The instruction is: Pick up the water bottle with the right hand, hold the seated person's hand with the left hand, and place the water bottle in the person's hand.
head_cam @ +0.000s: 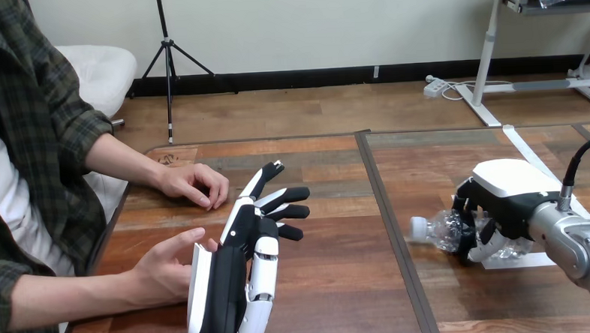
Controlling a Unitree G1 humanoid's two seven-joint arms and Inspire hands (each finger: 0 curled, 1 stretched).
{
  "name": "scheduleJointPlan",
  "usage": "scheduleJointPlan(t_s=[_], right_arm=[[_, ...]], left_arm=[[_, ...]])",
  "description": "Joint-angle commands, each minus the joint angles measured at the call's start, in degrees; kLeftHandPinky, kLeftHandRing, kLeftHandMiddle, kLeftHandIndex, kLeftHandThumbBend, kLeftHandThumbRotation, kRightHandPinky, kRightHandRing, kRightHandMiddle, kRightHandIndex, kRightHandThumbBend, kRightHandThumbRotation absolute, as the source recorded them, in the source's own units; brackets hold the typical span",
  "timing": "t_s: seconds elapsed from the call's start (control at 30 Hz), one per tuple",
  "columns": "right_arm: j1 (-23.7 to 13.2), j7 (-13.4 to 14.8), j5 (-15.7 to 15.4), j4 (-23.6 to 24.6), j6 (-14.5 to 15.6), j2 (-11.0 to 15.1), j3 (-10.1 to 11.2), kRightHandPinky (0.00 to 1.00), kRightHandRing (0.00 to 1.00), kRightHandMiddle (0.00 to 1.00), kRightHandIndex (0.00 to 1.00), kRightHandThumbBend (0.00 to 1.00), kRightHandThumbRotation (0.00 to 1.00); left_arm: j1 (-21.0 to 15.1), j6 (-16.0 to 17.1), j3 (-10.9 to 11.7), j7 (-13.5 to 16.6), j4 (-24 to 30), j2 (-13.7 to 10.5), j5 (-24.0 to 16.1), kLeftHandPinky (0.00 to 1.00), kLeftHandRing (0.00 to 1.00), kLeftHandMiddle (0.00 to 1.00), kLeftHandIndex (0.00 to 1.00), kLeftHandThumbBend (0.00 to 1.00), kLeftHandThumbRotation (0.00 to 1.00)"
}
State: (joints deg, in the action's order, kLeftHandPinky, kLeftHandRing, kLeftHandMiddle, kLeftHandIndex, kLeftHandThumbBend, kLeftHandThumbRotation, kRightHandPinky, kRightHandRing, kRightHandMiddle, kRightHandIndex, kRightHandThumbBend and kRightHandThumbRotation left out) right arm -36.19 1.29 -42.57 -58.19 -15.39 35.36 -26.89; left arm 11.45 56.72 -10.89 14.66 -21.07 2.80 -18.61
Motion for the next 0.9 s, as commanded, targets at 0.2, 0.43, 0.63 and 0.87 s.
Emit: scheduleJointPlan(t_s=[0.2, 0.43, 0.63, 0.87], right_arm=[[-2.72, 3.2, 4.38, -1.29, -2.14, -2.8, 2.64, 0.47, 0.54, 0.58, 0.57, 0.78, 0.0], [-2.73, 4.31, 4.82, -1.78, -2.52, -2.86, 2.19, 0.46, 0.52, 0.56, 0.54, 0.76, 0.0], [-2.56, 4.75, 5.42, -1.77, -2.46, -3.07, 2.48, 0.46, 0.51, 0.55, 0.53, 0.75, 0.0], [-2.53, 4.88, 6.22, -1.93, -2.17, -3.58, 2.99, 0.45, 0.51, 0.55, 0.52, 0.74, 0.0]], left_arm=[[-0.95, 1.04, -0.4, 0.63, 1.02, 1.74, -0.35, 0.56, 0.67, 0.72, 0.87, 0.05, 1.0], [-0.64, 0.76, -0.48, 0.61, 1.31, 1.75, -0.29, 0.56, 0.67, 0.72, 0.87, 0.05, 1.0], [-0.64, 0.99, -0.61, 0.35, 1.18, 1.63, 0.15, 0.56, 0.66, 0.72, 0.87, 0.05, 1.0], [-0.41, 0.41, -0.58, 0.36, 1.73, 1.68, -0.09, 0.55, 0.65, 0.71, 0.86, 0.04, 1.0]])
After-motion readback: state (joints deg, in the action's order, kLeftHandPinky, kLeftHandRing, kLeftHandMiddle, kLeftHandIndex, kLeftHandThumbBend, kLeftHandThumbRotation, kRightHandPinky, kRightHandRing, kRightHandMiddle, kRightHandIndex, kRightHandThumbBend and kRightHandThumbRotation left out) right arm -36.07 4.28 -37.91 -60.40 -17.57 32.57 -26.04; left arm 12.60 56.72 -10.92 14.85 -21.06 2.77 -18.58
